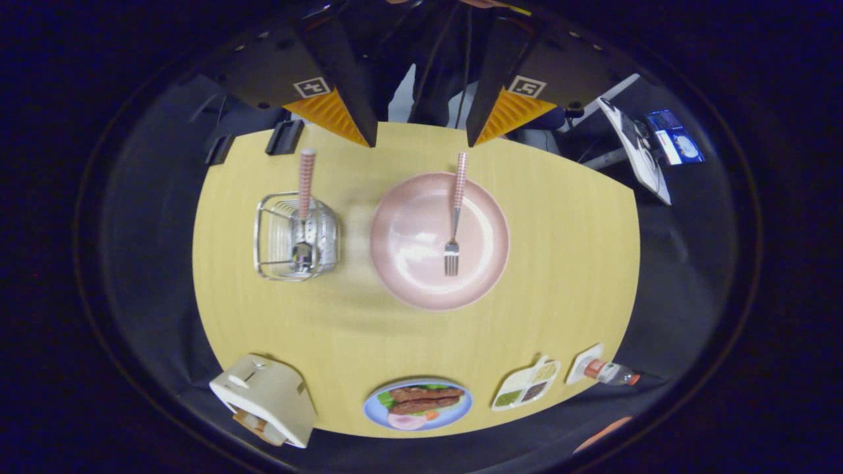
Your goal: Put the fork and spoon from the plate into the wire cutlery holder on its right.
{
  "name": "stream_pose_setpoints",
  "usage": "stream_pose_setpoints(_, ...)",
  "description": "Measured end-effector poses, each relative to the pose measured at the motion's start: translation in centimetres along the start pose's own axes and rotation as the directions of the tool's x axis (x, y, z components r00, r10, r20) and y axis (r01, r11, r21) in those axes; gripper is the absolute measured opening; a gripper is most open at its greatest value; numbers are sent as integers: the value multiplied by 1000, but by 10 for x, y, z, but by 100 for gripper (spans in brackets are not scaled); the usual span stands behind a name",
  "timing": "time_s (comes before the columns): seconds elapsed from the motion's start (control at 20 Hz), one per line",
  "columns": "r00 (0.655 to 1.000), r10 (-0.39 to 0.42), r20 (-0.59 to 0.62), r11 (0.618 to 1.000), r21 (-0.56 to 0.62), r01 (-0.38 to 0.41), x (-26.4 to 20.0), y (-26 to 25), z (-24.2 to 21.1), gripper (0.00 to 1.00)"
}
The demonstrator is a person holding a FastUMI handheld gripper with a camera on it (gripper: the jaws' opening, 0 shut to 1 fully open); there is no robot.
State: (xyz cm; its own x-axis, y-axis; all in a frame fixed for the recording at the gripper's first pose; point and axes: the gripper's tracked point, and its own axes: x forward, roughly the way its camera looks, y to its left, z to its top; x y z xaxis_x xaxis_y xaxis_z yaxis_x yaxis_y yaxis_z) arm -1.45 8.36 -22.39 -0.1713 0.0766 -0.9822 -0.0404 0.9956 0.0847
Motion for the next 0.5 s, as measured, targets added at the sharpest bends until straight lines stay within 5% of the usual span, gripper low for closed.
stream_pose_setpoints(0.5, 1000, -12, 11, 995, 99, 10, 121, 41, -19, 87)
